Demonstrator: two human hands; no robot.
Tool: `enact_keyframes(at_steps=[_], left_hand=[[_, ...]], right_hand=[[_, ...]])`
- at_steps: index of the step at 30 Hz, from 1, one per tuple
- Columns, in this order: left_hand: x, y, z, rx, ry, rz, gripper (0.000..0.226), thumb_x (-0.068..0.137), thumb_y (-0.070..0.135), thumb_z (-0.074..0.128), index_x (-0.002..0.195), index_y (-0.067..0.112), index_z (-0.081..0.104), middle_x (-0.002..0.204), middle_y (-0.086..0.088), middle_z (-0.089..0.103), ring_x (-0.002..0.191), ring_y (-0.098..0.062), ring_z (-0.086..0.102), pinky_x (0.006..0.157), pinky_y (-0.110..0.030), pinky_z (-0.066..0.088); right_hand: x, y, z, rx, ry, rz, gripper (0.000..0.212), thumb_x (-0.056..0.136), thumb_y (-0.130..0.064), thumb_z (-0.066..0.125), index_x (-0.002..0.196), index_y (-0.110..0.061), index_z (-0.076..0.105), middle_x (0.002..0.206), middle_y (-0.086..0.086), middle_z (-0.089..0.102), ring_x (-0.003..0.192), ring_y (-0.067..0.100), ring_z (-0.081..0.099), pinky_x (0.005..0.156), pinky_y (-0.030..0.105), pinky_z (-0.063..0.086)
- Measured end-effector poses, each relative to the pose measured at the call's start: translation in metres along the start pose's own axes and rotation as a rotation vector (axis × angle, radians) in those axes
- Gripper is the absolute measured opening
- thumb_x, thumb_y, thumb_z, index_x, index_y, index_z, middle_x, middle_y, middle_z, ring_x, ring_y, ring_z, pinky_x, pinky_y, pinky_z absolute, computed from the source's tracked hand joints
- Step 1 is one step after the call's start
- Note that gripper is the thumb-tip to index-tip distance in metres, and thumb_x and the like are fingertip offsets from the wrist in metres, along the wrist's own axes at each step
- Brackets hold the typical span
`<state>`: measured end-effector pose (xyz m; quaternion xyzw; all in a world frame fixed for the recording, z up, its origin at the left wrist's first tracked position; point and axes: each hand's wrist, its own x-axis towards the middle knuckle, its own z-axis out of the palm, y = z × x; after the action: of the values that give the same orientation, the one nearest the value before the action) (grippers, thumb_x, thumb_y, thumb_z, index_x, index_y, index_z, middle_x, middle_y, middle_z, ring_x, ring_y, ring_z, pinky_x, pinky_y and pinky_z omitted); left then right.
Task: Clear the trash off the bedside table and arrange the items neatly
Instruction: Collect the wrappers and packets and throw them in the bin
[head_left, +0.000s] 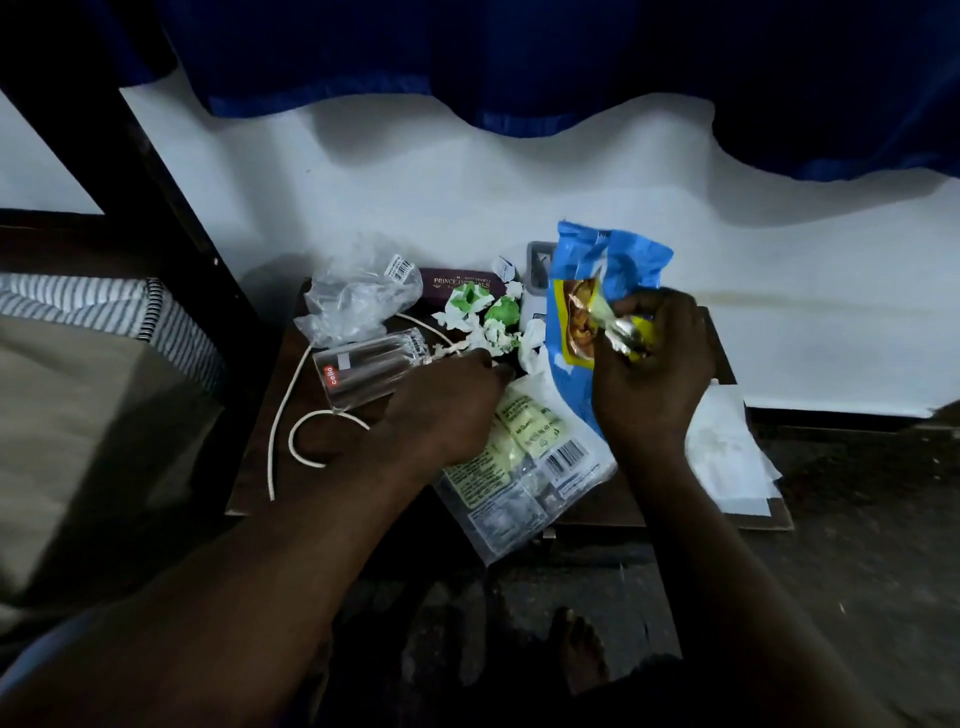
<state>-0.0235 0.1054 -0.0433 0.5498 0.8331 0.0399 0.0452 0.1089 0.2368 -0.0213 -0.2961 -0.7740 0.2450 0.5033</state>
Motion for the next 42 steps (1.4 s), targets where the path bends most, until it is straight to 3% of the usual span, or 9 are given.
enact_keyframes(at_steps=[3,8,14,20,24,28,34,38,42], left_hand=[[0.001,-0.002,0.001,-0.022,0.079,0.016,0.050,0.086,0.018,0.061,0.135,0.029,0.058,0.114,-0.005,0.064,0.103,-0.034,0.068,0.066,-0.037,0.045],[0.002,-0.008,0.000,-0.045,0.031,0.002,0.043,0.089,0.013,0.059,0.132,0.019,0.063,0.119,-0.009,0.063,0.113,-0.035,0.060,0.088,-0.047,0.056],[0.001,-0.007,0.004,0.036,-0.004,-0.026,0.029,0.091,0.018,0.060,0.119,0.016,0.066,0.119,-0.008,0.057,0.115,-0.033,0.049,0.086,-0.044,0.049],[0.003,-0.003,0.002,0.085,0.067,-0.008,0.024,0.086,0.027,0.063,0.109,0.020,0.068,0.109,-0.001,0.064,0.117,-0.030,0.047,0.091,-0.042,0.044],[0.007,-0.006,-0.013,0.024,0.148,0.028,0.025,0.075,0.041,0.062,0.091,0.022,0.066,0.094,0.000,0.067,0.106,-0.027,0.054,0.083,-0.038,0.043],[0.008,-0.011,-0.030,-0.217,0.157,-0.017,0.024,0.074,0.046,0.065,0.082,0.024,0.061,0.074,0.000,0.067,0.075,-0.025,0.064,0.062,-0.028,0.041],[0.004,-0.023,-0.045,-0.483,0.217,-0.019,0.015,0.077,0.023,0.064,0.086,0.028,0.052,0.067,0.012,0.059,0.055,0.000,0.052,0.061,-0.030,0.049],[0.005,-0.030,-0.050,-0.571,0.321,-0.007,0.034,0.078,0.010,0.047,0.100,0.033,0.058,0.073,0.010,0.065,0.052,-0.003,0.052,0.059,-0.027,0.042],[0.009,-0.048,-0.065,-0.787,0.475,-0.216,0.037,0.082,0.005,0.043,0.074,0.027,0.072,0.062,0.021,0.064,0.045,0.000,0.049,0.049,-0.019,0.035]], right_hand=[[-0.005,0.008,0.004,0.002,-0.056,-0.042,0.029,0.068,-0.004,0.060,0.095,-0.012,0.066,0.101,0.007,0.069,0.092,0.019,0.062,0.071,0.037,0.050],[0.000,0.010,0.003,0.042,-0.005,-0.072,0.029,0.070,-0.006,0.056,0.097,-0.015,0.063,0.100,0.005,0.067,0.090,0.018,0.062,0.067,0.041,0.050],[-0.003,0.009,0.009,0.013,-0.103,-0.038,0.033,0.069,-0.011,0.052,0.098,-0.012,0.066,0.104,0.006,0.070,0.094,0.012,0.060,0.070,0.018,0.043],[-0.002,0.007,0.015,-0.023,-0.141,-0.062,0.035,0.068,-0.012,0.051,0.099,-0.010,0.068,0.106,0.006,0.069,0.096,0.017,0.062,0.071,0.017,0.039],[0.001,0.010,0.013,0.002,-0.116,-0.034,0.034,0.069,-0.010,0.052,0.099,-0.013,0.068,0.103,0.004,0.070,0.090,0.004,0.057,0.071,0.006,0.036],[0.004,0.013,0.012,0.075,-0.067,-0.019,0.037,0.068,-0.010,0.049,0.100,-0.015,0.065,0.102,0.005,0.069,0.094,-0.013,0.053,0.075,0.005,0.038],[0.007,0.017,0.012,0.132,-0.016,-0.049,0.040,0.069,-0.007,0.050,0.105,-0.023,0.061,0.107,0.002,0.068,0.101,-0.008,0.057,0.077,0.020,0.050],[0.009,0.022,0.015,0.084,0.028,-0.066,0.046,0.071,0.010,0.065,0.107,-0.019,0.062,0.107,0.000,0.068,0.101,-0.010,0.054,0.076,0.022,0.049],[0.008,0.019,0.015,0.068,0.054,-0.044,0.054,0.066,0.003,0.055,0.115,-0.017,0.062,0.109,-0.018,0.060,0.100,-0.002,0.054,0.079,0.017,0.047]])
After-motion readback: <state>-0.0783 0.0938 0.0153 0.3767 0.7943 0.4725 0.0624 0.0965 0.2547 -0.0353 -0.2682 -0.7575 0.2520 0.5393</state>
